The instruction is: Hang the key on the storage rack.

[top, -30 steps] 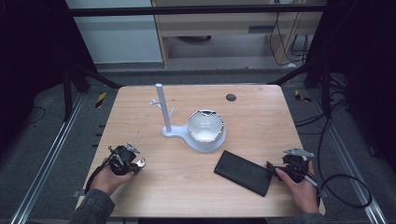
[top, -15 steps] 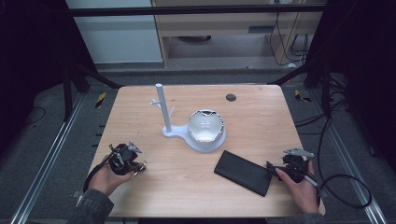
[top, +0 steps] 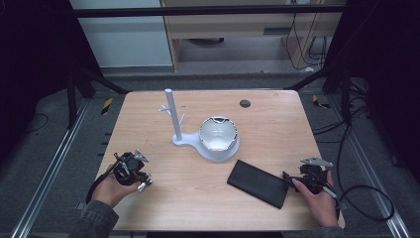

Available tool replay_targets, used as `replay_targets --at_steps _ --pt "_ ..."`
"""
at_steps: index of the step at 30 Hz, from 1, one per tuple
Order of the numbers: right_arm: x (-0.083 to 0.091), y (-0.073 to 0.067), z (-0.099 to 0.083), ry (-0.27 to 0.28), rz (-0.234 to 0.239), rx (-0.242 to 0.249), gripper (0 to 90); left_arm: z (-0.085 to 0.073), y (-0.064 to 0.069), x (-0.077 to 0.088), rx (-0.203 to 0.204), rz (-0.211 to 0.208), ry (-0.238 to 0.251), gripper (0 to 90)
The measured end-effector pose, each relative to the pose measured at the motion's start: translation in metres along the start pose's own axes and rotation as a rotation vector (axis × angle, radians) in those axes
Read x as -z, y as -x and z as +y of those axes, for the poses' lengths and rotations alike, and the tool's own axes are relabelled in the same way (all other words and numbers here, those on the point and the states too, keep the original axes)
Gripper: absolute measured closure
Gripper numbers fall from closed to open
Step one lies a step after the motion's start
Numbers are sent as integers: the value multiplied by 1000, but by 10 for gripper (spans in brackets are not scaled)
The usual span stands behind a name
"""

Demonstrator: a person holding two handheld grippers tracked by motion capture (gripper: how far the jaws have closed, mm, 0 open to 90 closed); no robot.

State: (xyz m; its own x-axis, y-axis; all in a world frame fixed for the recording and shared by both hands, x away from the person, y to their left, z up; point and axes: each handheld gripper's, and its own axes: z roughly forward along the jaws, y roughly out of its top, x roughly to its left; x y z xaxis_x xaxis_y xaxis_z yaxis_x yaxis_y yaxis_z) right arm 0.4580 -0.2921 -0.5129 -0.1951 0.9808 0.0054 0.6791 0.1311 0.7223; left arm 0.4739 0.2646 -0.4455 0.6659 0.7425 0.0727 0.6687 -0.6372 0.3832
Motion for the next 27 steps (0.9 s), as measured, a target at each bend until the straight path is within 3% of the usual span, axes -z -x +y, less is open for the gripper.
replay_targets --at_steps 2,5,8,11,15,20,23,24,27 --pt "0 0 0 0 0 0 7 -2 -2 0 18 -10 7 799" --pt "0 0 0 0 0 0 7 -6 -2 -1 16 16 -16 754" --pt "0 0 0 0 0 0 7 -10 0 -4 -2 33 -22 614" --pt "0 0 0 0 0 0 7 -15 5 -8 -18 29 -27 566" --pt "0 0 0 0 0 -1 7 -17 5 -14 -1 9 -33 521" --pt "0 0 0 0 0 -2 8 -16 6 -19 17 -23 -25 538" --pt "0 0 0 0 0 -2 7 -14 5 -18 8 -46 -45 654" --pt "0 0 0 1 0 -1 7 -14 5 -17 5 -46 -51 744" --pt "0 0 0 1 0 -1 7 -12 3 -17 8 -46 -61 822"
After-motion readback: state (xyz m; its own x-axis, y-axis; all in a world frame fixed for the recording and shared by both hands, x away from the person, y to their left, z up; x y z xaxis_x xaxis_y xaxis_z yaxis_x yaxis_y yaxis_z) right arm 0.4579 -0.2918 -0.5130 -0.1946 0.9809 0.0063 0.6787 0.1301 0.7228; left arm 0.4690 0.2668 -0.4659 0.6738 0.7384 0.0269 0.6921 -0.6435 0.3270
